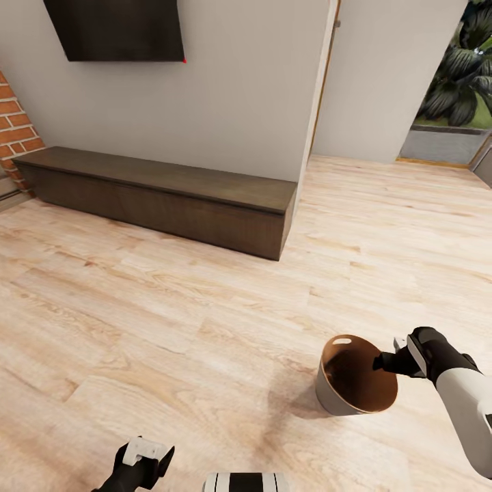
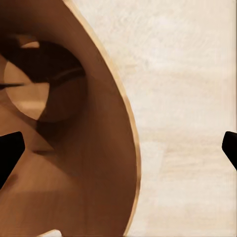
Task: Put the three can of soda from the living room inside the tash can in the kitchen.
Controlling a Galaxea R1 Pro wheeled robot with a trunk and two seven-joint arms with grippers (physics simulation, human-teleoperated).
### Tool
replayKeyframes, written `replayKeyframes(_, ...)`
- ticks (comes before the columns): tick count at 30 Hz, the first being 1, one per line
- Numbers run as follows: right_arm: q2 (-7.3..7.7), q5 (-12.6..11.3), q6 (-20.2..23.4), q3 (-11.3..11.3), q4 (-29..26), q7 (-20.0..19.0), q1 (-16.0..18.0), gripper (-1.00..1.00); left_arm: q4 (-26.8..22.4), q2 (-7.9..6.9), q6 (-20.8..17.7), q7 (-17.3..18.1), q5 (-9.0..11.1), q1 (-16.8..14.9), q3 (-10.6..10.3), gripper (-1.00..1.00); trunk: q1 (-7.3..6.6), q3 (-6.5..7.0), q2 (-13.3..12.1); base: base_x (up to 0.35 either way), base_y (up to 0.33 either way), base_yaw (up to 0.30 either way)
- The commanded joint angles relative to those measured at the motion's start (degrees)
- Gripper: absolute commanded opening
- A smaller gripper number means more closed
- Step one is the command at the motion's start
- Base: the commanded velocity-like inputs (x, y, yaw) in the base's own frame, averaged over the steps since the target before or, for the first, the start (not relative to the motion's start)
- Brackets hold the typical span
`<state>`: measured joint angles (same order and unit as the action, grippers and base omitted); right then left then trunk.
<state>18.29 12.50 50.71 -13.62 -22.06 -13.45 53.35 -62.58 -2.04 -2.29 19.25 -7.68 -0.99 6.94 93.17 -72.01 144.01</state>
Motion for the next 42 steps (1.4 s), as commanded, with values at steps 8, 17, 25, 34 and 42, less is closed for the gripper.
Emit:
replayKeyframes(8,-0.05,-0.02,0.0,0.0,0.04,0.0,0.0,1.0,0.0,0.01,0.14,0.0,0.03,0.0,0.0,1.0,0.0,0.0,0.0,-0.003,-0.027,0.0)
replayKeyframes(17,-0.56,0.04,0.0,0.0,0.08,0.01,0.0,1.0,-0.07,0.01,-0.08,0.01,0.03,-0.04,0.0,1.0,0.13,-1.11,0.07,-0.001,-0.005,0.0)
replayKeyframes(25,-0.76,0.06,0.0,0.0,0.09,0.03,0.0,1.0,-0.08,0.01,-0.3,0.0,0.03,-0.06,0.0,1.0,0.34,-2.88,0.17,0.0,0.0,0.0)
replayKeyframes(34,-0.79,0.07,0.0,0.02,0.09,0.05,-0.02,1.0,-0.09,0.01,-0.1,0.0,0.03,-0.03,0.0,1.0,0.39,-3.32,0.2,0.0,0.0,0.0)
replayKeyframes(42,-0.8,0.07,0.0,0.01,0.02,0.03,-0.07,1.0,-0.09,0.01,0.12,0.0,0.03,-0.06,0.0,1.0,0.39,-3.32,0.2,0.0,0.0,0.0)
